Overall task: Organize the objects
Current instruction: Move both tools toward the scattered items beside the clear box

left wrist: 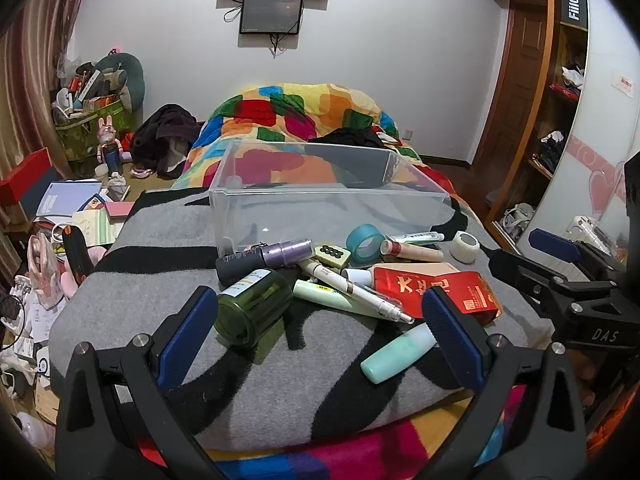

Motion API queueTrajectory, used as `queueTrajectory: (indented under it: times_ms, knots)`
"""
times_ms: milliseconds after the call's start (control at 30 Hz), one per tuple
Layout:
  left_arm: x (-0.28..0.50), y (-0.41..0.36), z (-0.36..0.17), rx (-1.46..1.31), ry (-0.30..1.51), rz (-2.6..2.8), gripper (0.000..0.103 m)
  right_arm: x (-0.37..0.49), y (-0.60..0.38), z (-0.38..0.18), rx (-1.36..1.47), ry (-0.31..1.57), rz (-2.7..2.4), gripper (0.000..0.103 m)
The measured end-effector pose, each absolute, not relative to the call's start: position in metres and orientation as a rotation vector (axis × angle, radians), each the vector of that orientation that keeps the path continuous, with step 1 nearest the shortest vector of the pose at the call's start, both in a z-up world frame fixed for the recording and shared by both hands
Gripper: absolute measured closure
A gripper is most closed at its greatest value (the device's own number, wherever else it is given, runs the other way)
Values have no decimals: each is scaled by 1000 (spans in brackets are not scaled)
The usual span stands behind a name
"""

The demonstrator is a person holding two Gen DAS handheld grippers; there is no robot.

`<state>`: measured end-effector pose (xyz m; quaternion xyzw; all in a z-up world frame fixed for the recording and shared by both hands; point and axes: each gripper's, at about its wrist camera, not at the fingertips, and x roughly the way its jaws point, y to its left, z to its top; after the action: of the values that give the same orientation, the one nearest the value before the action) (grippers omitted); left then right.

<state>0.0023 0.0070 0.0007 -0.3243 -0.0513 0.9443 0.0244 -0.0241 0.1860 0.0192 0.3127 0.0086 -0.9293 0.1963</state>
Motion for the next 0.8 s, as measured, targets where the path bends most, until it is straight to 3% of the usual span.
queueTrajectory:
  times_ms: [800]
  knots:
    - [4, 9, 1, -992, -141, 2919, 0, -24, 184, 18, 874, 25, -2594, 0]
